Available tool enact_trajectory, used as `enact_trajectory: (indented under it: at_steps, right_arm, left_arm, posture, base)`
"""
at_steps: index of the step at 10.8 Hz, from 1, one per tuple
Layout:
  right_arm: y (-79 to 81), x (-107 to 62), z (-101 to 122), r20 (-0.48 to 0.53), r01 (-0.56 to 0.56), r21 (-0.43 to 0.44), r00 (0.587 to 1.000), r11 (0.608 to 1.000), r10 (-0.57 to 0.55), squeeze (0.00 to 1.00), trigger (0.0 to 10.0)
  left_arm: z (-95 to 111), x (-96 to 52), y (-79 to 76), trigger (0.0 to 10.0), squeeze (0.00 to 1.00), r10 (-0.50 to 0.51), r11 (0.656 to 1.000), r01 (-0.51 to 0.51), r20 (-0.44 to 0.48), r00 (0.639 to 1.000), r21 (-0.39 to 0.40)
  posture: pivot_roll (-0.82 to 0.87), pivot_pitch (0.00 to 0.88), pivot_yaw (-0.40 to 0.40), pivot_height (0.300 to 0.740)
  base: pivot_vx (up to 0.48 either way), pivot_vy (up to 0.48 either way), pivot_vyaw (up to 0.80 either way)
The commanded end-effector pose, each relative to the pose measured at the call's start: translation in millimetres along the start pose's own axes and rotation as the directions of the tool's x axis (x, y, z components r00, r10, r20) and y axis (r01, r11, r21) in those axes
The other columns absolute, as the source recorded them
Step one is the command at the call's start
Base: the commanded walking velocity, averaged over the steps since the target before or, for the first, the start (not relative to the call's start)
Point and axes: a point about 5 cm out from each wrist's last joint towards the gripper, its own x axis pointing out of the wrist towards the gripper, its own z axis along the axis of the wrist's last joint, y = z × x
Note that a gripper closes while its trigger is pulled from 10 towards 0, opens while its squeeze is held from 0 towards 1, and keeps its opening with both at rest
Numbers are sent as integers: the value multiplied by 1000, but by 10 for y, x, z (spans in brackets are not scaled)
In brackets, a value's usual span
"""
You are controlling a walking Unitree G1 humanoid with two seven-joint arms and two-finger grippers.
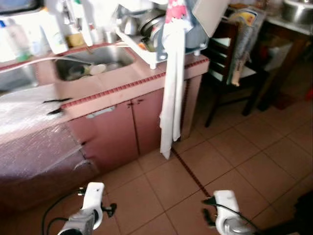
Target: Kitchen organization
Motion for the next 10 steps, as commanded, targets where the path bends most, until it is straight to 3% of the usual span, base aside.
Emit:
enact_trajectory:
  at_steps: [1, 5, 7, 10]
  right_arm:
    - [-11, 1, 1, -7, 2, -9, 1000, 1000, -2, 0, 10000]
    - [-49, -2, 1, -19, -8, -57, 1000, 998, 7, 0, 10000]
    - [-52, -5, -13, -17, 0, 2, 1000, 1000, 0, 0, 10000]
    - [-52, -8, -30, -20, 4, 21, 1000, 1000, -4, 0, 10000]
  left_arm:
    - [8, -7, 44, 10000, 0, 15, 1000, -15, 4, 1000, -14]
    - [-25, -4, 21, 10000, 0, 27, 998, -27, 8, 1000, -65]
    - [-30, -4, 17, 10000, 0, 22, 999, -22, 0, 1000, -31]
    - [-62, -7, 17, 10000, 0, 20, 1000, -20, -10, 1000, -16]
  posture:
    - [-51, 26, 19, 740]
    - [-44, 28, -28, 740]
    - [-46, 29, -13, 740]
    - [-53, 30, 3, 740]
  base:
    - [0, 0, 0]
    - [0, 0, 0]
    - [0, 0, 0]
    - [0, 0, 0]
